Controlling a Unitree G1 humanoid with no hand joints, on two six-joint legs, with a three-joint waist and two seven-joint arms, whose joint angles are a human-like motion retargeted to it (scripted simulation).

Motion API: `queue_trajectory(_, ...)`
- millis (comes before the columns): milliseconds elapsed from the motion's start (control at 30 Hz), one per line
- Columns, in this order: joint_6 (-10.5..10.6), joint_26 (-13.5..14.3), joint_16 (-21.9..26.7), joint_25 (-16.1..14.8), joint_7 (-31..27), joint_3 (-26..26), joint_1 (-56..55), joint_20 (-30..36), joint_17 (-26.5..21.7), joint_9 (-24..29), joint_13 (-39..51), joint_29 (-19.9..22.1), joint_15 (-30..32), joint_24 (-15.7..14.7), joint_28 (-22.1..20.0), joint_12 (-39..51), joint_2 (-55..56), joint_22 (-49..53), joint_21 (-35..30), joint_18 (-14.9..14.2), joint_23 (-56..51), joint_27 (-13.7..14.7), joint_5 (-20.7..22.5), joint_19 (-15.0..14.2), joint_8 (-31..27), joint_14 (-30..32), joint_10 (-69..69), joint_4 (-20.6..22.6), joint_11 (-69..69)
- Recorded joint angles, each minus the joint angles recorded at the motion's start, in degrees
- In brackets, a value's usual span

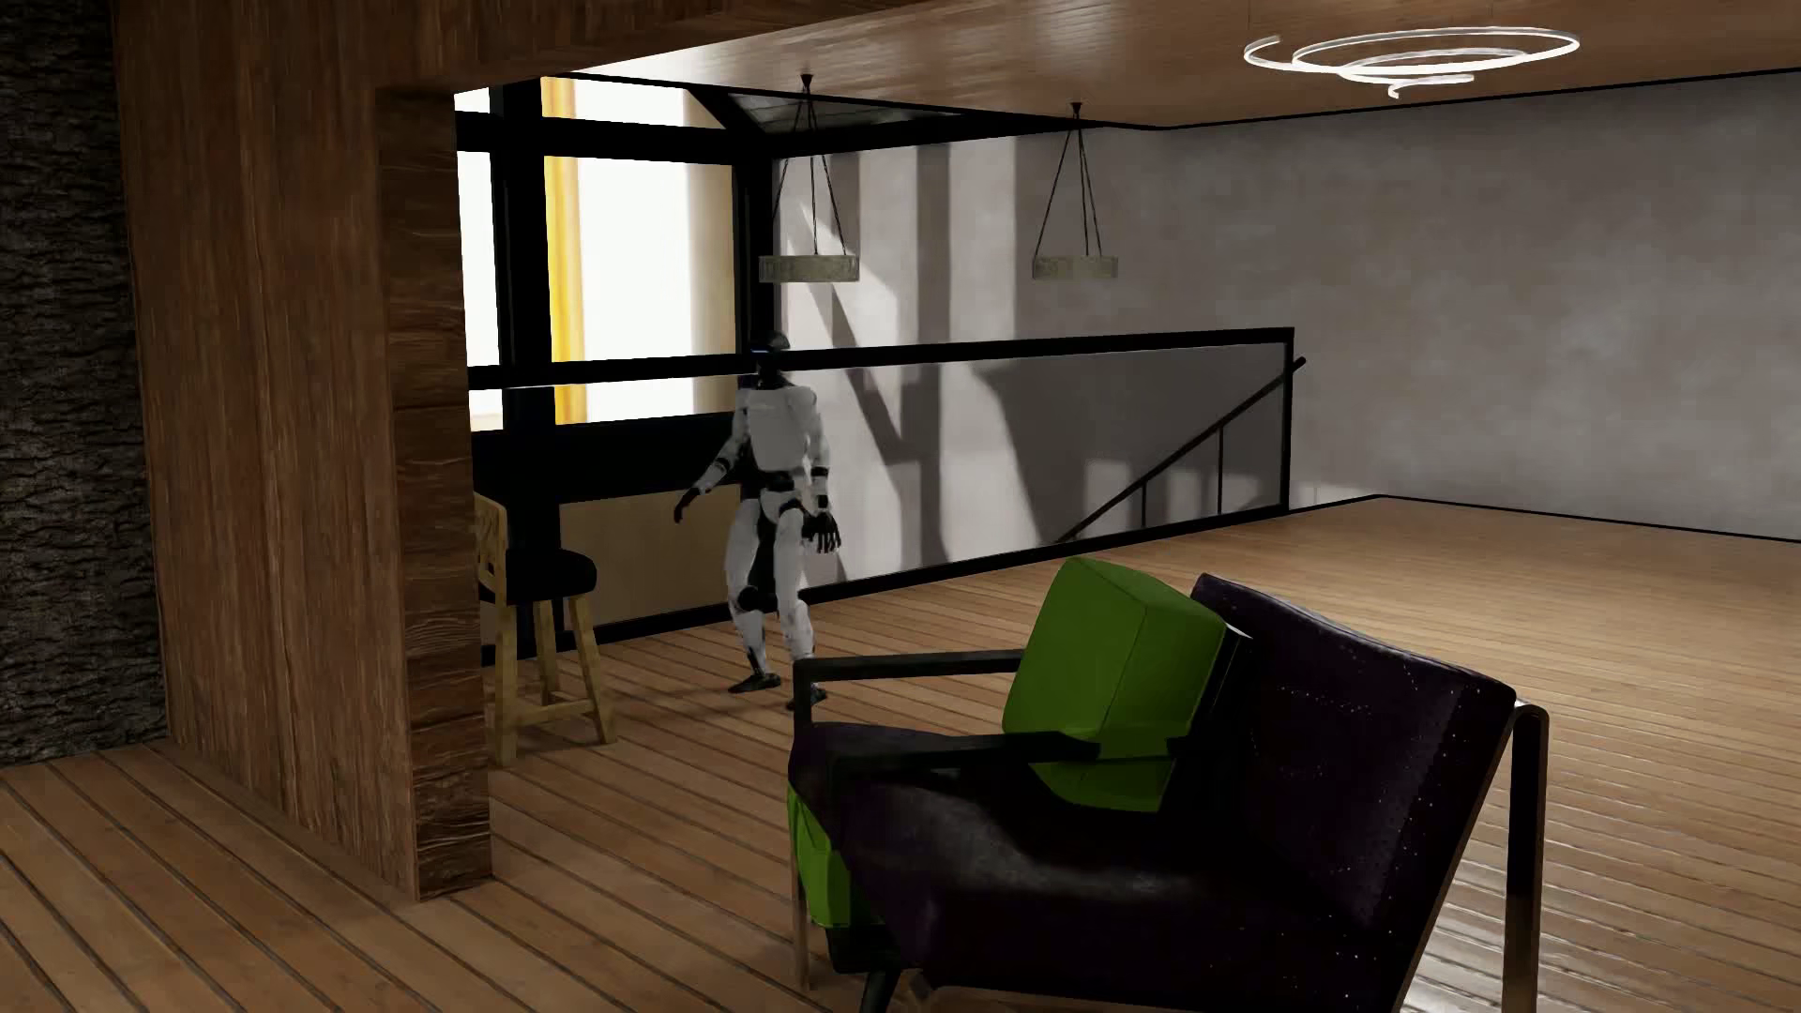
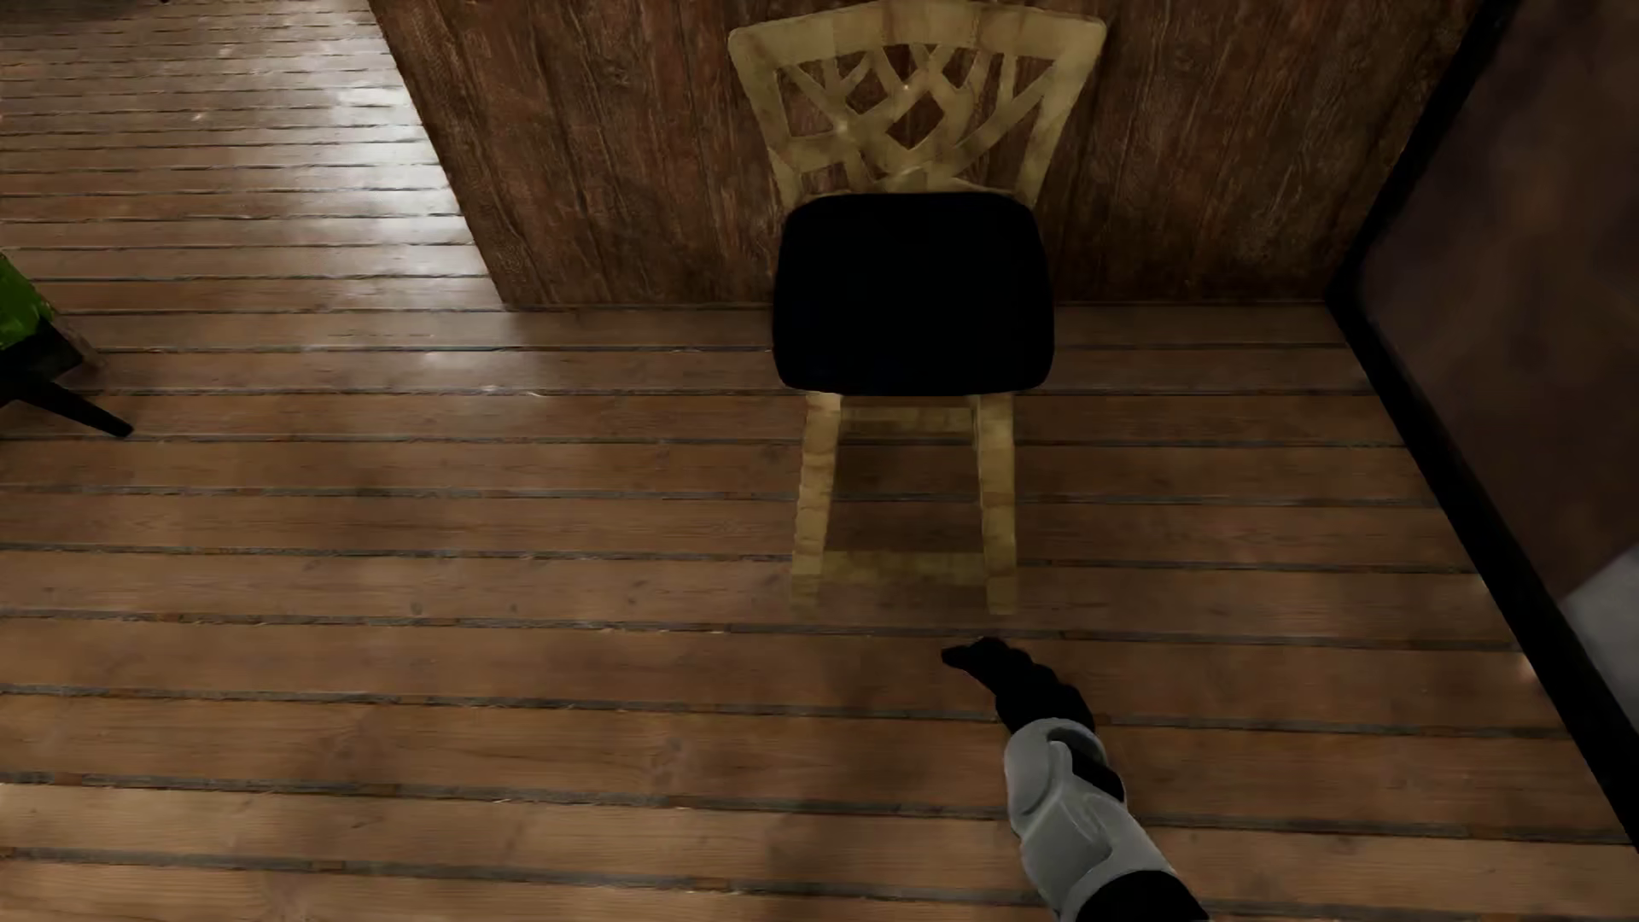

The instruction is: Move towards stool

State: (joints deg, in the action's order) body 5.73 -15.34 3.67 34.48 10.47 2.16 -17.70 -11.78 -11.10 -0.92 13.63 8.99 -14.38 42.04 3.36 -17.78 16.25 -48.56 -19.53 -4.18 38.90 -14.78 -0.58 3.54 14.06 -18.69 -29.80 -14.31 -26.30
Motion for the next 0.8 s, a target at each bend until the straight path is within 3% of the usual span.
queue_trajectory(133, -1.08, 2.35, 1.06, -3.42, -0.23, -0.77, 2.10, 1.57, 2.39, -0.98, -7.82, 0.26, -0.51, 0.78, -2.14, 5.78, -1.90, 6.11, 3.65, -2.31, 2.60, -1.47, -2.88, -0.96, 2.01, 1.65, 4.96, 2.94, 1.94)
queue_trajectory(200, -1.76, 4.49, -0.23, -3.88, -1.79, -1.11, 3.35, 1.73, 3.19, -1.48, -12.22, -3.46, -0.76, -1.00, -6.04, 8.60, -3.36, 9.21, 2.48, -1.64, 8.42, -4.73, -4.39, -1.47, 3.76, 2.48, 7.51, 4.92, 2.90)
queue_trajectory(333, -3.09, 7.96, -0.94, -4.79, -3.91, -1.27, 5.04, 4.63, 6.28, -1.86, -20.16, -12.06, -1.37, -2.33, -5.93, 10.98, -5.61, 13.06, 0.01, -1.10, 20.43, -11.84, -6.27, -2.26, 6.34, 3.10, 9.87, 7.15, 3.76)
queue_trajectory(367, -3.41, 8.22, -1.07, -5.42, -4.29, -1.39, 5.10, 5.42, 6.80, -1.85, -22.42, -12.57, -1.58, -2.42, -5.70, 11.14, -5.93, 13.40, 0.41, -1.06, 20.47, -12.02, -6.58, -2.42, 6.78, 2.99, 9.86, 7.46, 3.74)
queue_trajectory(400, -3.71, 8.16, -1.21, -4.17, -4.54, -1.58, 5.20, 5.92, 6.69, -1.79, -24.74, -13.32, -1.77, -2.67, -5.45, 11.04, -6.24, 13.21, -1.14, -1.01, 19.80, -10.74, -6.83, -2.57, 7.07, 2.83, 9.78, 7.70, 3.71)
queue_trajectory(467, -4.25, 6.95, -1.38, -3.38, -4.36, -2.11, 5.52, 6.36, 6.08, -1.57, -28.48, -13.24, -2.11, -2.93, -5.34, 10.02, -6.50, 11.71, -1.57, -0.96, 17.20, -8.57, -7.10, -2.79, 6.95, 2.37, 9.47, 7.87, 3.45)
queue_trajectory(533, -4.67, 4.51, -1.81, -4.46, -3.50, -2.57, 5.95, 5.12, 5.90, -1.33, -29.88, -11.66, -2.28, -2.93, -5.01, 8.94, -6.44, 7.89, 0.58, -0.88, 15.08, -8.25, -7.06, -2.93, 6.09, 1.83, 9.11, 7.69, 3.12)
queue_trajectory(633, -5.02, -1.08, -2.74, -2.84, -1.08, -2.74, 6.66, 0.15, 4.92, -0.99, -26.30, -10.86, -2.22, -3.56, -4.41, 7.89, -5.86, 0.49, 0.31, -0.67, 14.04, -9.36, -6.26, -3.05, 3.59, 0.85, 8.32, 6.73, 2.80)
queue_trajectory(700, -5.08, -3.33, -3.09, -1.87, 0.70, -2.54, 6.94, -1.89, 3.70, -0.81, -22.22, -10.59, -2.11, -3.37, -3.72, 7.00, -5.35, -3.11, 0.21, -0.63, 13.34, -8.59, -5.42, -3.08, 1.72, 0.15, 7.60, 5.80, 2.66)
queue_trajectory(800, -5.01, -1.68, -3.31, -0.61, 2.57, -1.95, 6.88, -3.06, 2.62, -0.56, -16.29, -7.84, -1.87, -2.58, -2.46, 5.30, -4.52, -2.89, -0.20, -0.62, 10.68, -6.46, -4.41, -3.08, -0.23, -0.40, 6.89, 4.72, 2.54)
